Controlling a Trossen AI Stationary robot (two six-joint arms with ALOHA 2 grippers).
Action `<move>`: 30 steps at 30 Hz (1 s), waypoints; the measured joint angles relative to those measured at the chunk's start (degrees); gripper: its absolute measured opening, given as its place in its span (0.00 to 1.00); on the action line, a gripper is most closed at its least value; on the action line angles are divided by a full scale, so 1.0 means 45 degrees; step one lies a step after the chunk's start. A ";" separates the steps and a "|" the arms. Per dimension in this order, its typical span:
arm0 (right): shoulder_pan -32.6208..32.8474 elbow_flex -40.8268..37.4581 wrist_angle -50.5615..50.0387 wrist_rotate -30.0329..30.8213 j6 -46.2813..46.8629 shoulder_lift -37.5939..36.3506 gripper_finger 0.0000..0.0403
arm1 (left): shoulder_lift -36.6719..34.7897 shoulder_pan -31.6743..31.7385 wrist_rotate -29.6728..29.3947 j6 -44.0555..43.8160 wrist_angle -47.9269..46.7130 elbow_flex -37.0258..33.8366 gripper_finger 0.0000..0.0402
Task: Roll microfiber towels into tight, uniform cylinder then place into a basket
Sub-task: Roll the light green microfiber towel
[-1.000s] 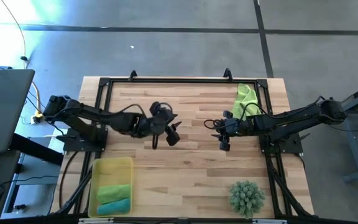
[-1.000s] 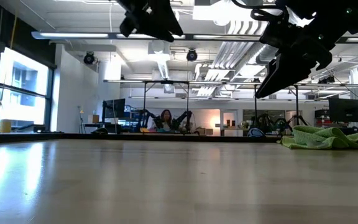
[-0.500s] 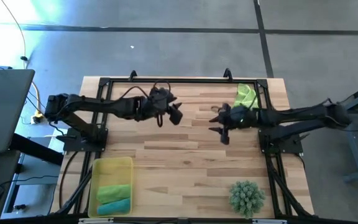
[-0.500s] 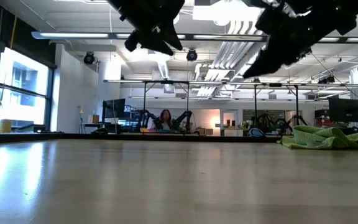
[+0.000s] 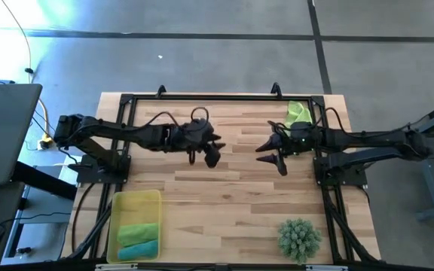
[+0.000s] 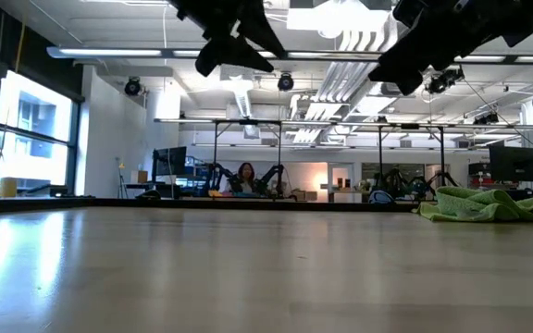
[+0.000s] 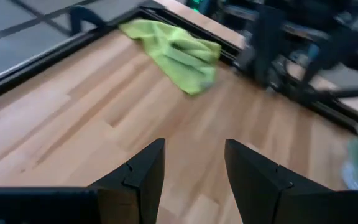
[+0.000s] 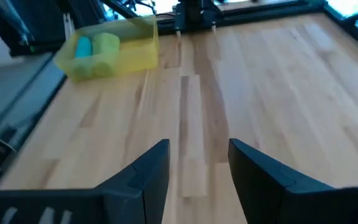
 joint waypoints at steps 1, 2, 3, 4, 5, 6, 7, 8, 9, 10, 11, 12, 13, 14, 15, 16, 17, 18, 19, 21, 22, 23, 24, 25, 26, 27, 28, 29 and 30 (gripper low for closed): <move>0.0031 0.0000 0.0039 0.0000 0.0356 0.0037 0.39 | 0.0000 -0.0157 -0.0006 0.0040 0.0014 0.0000 0.39; 0.0039 0.0000 0.0044 -0.0005 0.0756 0.0046 0.39 | 0.0000 -0.0313 -0.0011 -0.0093 0.0082 0.0000 0.39; 0.0039 0.0000 0.0082 -0.0007 0.1192 0.0039 0.39 | 0.0000 -0.0447 -0.0011 -0.0447 0.0199 0.0000 0.39; 0.0039 0.0000 0.0113 -0.0016 0.1660 0.0034 0.39 | 0.0000 -0.0568 -0.0003 -0.0858 0.0325 0.0000 0.39; 0.0034 0.0000 0.0086 -0.0022 0.2000 0.0031 0.39 | 0.0000 -0.0705 0.0068 -0.1247 0.0444 0.0000 0.39; 0.0034 0.0000 0.0043 -0.0031 0.2210 0.0031 0.39 | 0.0000 -0.0852 0.0154 -0.1549 0.0549 0.0000 0.39; 0.0034 0.0000 -0.0007 -0.0031 0.2319 0.0026 0.39 | 0.0000 -0.1019 0.0194 -0.1768 0.0672 0.0000 0.39; 0.0034 0.0000 -0.0084 -0.0031 0.2350 0.0026 0.39 | 0.0000 -0.1218 0.0192 -0.1946 0.0827 0.0000 0.39; 0.0034 0.0000 -0.0288 -0.0031 0.2348 0.0026 0.39 | 0.0000 -0.1441 0.0178 -0.1998 0.1050 0.0000 0.39; 0.0034 0.0000 -0.0526 -0.0031 0.2342 0.0026 0.39 | 0.0000 -0.1672 0.0099 -0.1999 0.1308 0.0000 0.39; 0.0034 0.0000 -0.0656 -0.0022 0.2259 0.0031 0.39 | 0.0000 -0.1888 -0.0058 -0.2003 0.1573 0.0000 0.39; 0.0018 0.0000 -0.0761 0.0057 0.2123 0.0026 0.39 | 0.0028 -0.2094 -0.0204 -0.2017 0.1831 0.0000 0.39; -0.0015 0.0008 -0.1016 0.0321 0.2085 0.0021 0.39 | 0.0128 -0.2299 -0.0322 -0.2023 0.2167 0.0002 0.39; -0.0069 0.0010 -0.1390 0.0737 0.2183 0.0021 0.39 | 0.0220 -0.2468 -0.0389 -0.2021 0.2423 0.0013 0.39; -0.0132 0.0010 -0.1833 0.1291 0.2522 0.0021 0.39 | 0.0259 -0.2620 -0.0422 -0.1980 0.2494 -0.0007 0.39; -0.0220 0.0010 -0.2311 0.1856 0.2950 0.0021 0.39 | 0.0262 -0.2778 -0.0454 -0.1887 0.2640 -0.0022 0.39; -0.0332 0.0010 -0.2837 0.2463 0.3388 0.0021 0.39 | 0.0258 -0.2937 -0.0496 -0.1748 0.2949 -0.0017 0.39; -0.0470 0.0010 -0.3471 0.2945 0.3775 0.0021 0.39 | 0.0225 -0.3074 -0.0505 -0.1655 0.3164 0.0001 0.39; -0.0602 0.0010 -0.4170 0.3380 0.4111 0.0030 0.39 | 0.0199 -0.3209 -0.0505 -0.1586 0.3256 0.0010 0.39; -0.0900 0.0010 -0.5342 0.3934 0.4788 0.0116 0.39 | 0.0225 -0.3443 -0.0530 -0.1457 0.3312 0.0005 0.39; -0.1046 0.0010 -0.5868 0.4065 0.5007 0.0162 0.39 | 0.0238 -0.3548 -0.0601 -0.1395 0.3325 0.0005 0.39; -0.1193 0.0010 -0.6256 0.4178 0.5197 0.0253 0.39 | 0.0238 -0.3632 -0.0711 -0.1292 0.3356 0.0005 0.39; -0.1332 0.0010 -0.6542 0.4306 0.5324 0.0355 0.39 | 0.0234 -0.3683 -0.0831 -0.1111 0.3420 0.0005 0.39; -0.1464 0.0010 -0.6838 0.4530 0.5497 0.0461 0.39 | 0.0228 -0.3702 -0.0942 -0.0869 0.3431 0.0005 0.39; -0.1579 0.0010 -0.7003 0.4803 0.5600 0.0607 0.39 | 0.0228 -0.3698 -0.1029 -0.0559 0.3424 0.0005 0.39; -0.1689 0.0010 -0.7093 0.5047 0.5776 0.0778 0.39 | 0.0228 -0.3698 -0.1098 -0.0247 0.3420 0.0005 0.39; -0.1791 0.0010 -0.7187 0.5277 0.5847 0.0967 0.39 | 0.0228 -0.3683 -0.1159 0.0079 0.3421 0.0005 0.39; -0.1882 0.0010 -0.7219 0.5368 0.5886 0.1177 0.39 | 0.0228 -0.3646 -0.1196 0.0432 0.3431 0.0005 0.39; -0.1988 0.0010 -0.7230 0.5370 0.5945 0.1430 0.39 | 0.0228 -0.3575 -0.1224 0.0797 0.3434 0.0005 0.39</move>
